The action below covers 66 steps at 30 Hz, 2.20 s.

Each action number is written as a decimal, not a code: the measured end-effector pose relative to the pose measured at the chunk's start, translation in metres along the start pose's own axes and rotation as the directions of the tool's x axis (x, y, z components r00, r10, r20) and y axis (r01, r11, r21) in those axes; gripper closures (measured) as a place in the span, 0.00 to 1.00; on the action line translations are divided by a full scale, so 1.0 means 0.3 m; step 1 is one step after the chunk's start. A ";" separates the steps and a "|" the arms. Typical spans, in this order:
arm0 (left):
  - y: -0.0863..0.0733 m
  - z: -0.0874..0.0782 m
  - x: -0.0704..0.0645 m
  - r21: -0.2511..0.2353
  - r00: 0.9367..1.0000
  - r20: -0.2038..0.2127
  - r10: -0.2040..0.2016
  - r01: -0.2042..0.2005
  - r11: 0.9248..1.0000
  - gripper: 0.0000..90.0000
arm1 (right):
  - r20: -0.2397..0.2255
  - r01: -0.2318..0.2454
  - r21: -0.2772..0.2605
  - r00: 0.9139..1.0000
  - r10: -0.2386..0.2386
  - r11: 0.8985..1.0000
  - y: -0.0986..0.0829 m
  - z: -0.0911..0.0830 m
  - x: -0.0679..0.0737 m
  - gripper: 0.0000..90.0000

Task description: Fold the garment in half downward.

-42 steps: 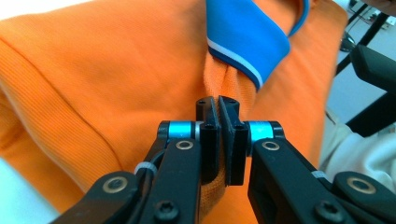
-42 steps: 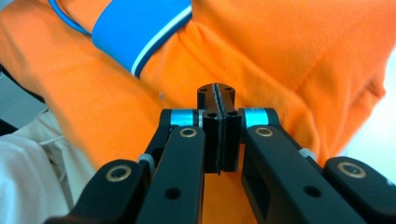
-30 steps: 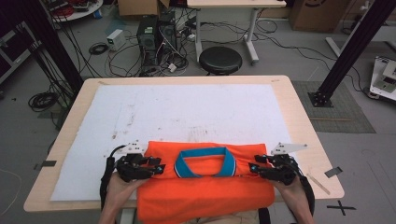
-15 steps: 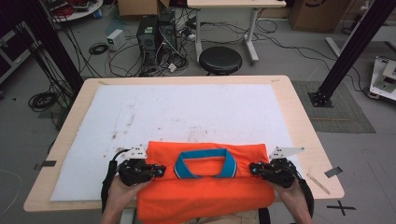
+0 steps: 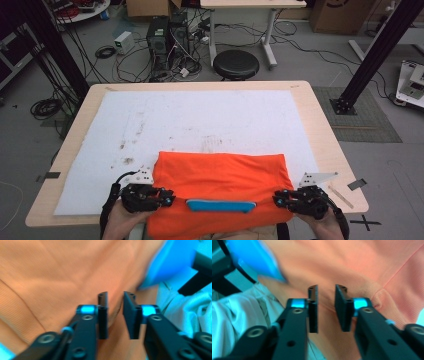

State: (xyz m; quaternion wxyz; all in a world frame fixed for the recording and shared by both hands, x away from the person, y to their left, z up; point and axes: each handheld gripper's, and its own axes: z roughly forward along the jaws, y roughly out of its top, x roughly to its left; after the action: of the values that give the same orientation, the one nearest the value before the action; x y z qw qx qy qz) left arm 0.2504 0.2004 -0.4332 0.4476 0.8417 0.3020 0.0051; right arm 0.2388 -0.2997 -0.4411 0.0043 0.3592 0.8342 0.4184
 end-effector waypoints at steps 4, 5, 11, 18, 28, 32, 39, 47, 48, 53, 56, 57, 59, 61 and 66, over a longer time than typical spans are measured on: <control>0.043 -0.033 0.031 -0.100 0.995 -0.098 -0.028 0.018 0.995 0.60 | 0.016 -0.014 -0.066 1.000 0.015 0.998 0.035 -0.007 -0.004 0.64; 0.050 -0.040 0.038 -0.112 0.993 -0.114 -0.026 0.013 0.994 0.58 | 0.029 -0.018 -0.083 0.999 0.021 0.996 0.047 -0.007 -0.009 0.60; 0.110 -0.056 0.123 -0.144 0.973 -0.228 -0.036 0.003 0.990 0.49 | 0.119 -0.056 -0.170 0.990 0.077 0.984 0.087 -0.015 -0.042 0.47; 0.147 -0.019 0.258 -0.115 0.970 -0.234 -0.069 0.043 0.992 0.41 | 0.153 -0.082 -0.205 0.982 0.114 0.975 0.118 -0.030 -0.105 0.37; 0.131 0.068 0.330 0.003 0.980 -0.185 -0.068 0.070 0.998 0.43 | 0.163 -0.091 -0.180 0.979 0.121 0.980 0.135 0.006 -0.156 0.36; 0.129 0.073 0.322 0.021 0.984 -0.174 -0.048 0.052 0.998 0.56 | 0.182 -0.096 -0.180 0.975 0.129 0.979 0.138 0.011 -0.171 0.36; 0.088 0.074 0.319 -0.050 0.989 -0.138 -0.054 0.048 0.998 0.78 | 0.192 -0.111 -0.194 0.970 0.149 0.975 0.140 -0.003 -0.212 0.35; 0.086 0.075 0.320 -0.060 0.989 -0.132 -0.069 0.061 0.996 0.80 | 0.153 -0.084 -0.142 0.982 0.106 0.986 0.175 0.029 -0.266 0.31; 0.086 0.075 0.320 -0.060 0.989 -0.131 -0.069 0.062 0.996 0.80 | 0.159 -0.078 -0.129 0.982 0.098 0.989 0.179 0.034 -0.272 0.31; 0.085 0.073 0.323 -0.053 0.989 -0.131 -0.062 0.056 0.997 0.80 | 0.168 -0.046 -0.060 0.984 0.055 0.997 0.187 0.066 -0.290 0.31; 0.085 0.074 0.322 -0.054 0.989 -0.130 -0.065 0.058 0.997 0.80 | 0.162 -0.027 -0.020 0.986 0.030 0.999 0.176 0.087 -0.292 0.37; 0.085 0.073 0.322 -0.054 0.989 -0.130 -0.063 0.057 0.997 0.80 | 0.167 -0.030 -0.011 0.986 0.031 0.999 0.170 0.093 -0.291 0.39; 0.085 0.073 0.323 -0.054 0.989 -0.131 -0.062 0.056 0.997 0.80 | 0.187 -0.015 -0.025 0.982 0.020 1.000 0.163 0.093 -0.284 0.47; 0.085 0.076 0.319 -0.062 0.988 -0.134 -0.071 0.063 0.996 0.80 | 0.149 -0.005 -0.020 0.989 0.008 1.000 0.163 0.095 -0.280 0.65; 0.089 0.075 0.310 -0.049 0.986 -0.152 -0.061 0.054 0.997 0.81 | 0.174 0.021 -0.010 0.985 -0.019 1.000 0.165 0.108 -0.255 0.81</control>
State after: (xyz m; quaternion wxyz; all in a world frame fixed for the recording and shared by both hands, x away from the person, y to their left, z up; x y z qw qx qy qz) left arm 0.3461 0.2200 -0.4508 0.4418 0.8195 0.3594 0.0639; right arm 0.3351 -0.3039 -0.4499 0.0834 0.3859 0.8318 0.3901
